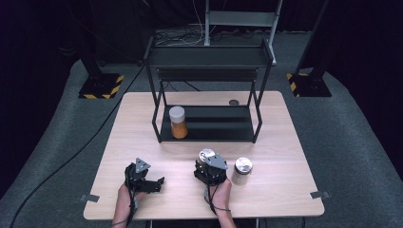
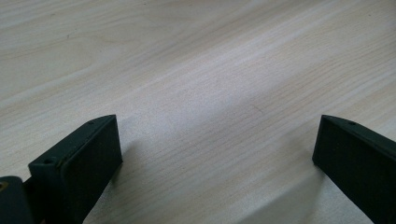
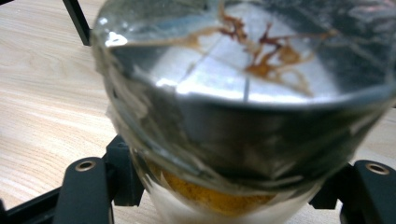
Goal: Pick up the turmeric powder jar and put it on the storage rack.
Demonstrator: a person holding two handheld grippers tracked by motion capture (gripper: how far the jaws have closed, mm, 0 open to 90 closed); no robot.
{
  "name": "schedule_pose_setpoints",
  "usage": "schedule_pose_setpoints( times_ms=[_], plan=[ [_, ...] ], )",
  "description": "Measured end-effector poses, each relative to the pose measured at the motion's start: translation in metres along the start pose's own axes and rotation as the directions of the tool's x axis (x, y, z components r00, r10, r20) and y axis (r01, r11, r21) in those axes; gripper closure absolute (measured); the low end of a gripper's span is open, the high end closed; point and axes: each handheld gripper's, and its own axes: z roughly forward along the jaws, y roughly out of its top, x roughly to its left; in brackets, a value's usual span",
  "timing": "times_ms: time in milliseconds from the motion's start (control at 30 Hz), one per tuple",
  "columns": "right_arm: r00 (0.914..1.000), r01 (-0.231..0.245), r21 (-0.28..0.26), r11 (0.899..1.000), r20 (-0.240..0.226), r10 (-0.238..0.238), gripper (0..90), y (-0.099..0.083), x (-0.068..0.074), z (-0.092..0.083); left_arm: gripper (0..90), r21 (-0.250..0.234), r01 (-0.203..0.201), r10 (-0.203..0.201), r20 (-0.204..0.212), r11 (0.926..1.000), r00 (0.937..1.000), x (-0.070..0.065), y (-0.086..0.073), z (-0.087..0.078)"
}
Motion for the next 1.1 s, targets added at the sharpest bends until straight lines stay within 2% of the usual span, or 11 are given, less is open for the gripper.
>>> schedule_pose_setpoints(
  times_ms=[400, 600, 1100],
  plan=[
    [0.9992, -0.012, 0.016, 1.0, 0.039, 0.012, 30.7, 0.003, 0.002, -0.003, 0.9, 0.0, 0.0, 0.0, 0.0, 1.0, 1.0, 0.0, 0.0, 0.0],
    [0.9981, -0.027, 0.007, 1.0, 0.055, 0.026, 30.7, 0.006, 0.002, -0.004, 0.9, -0.001, 0.0, 0.0, 0.0, 1.0, 1.0, 0.0, 0.0, 0.0],
    [0.9935, -0.049, 0.011, 0.999, 0.103, 0.048, 30.8, 0.021, 0.006, 0.004, 0.9, 0.0, -0.001, 0.001, 0.0, 1.0, 1.0, 0.0, 0.0, 0.0]
  ],
)
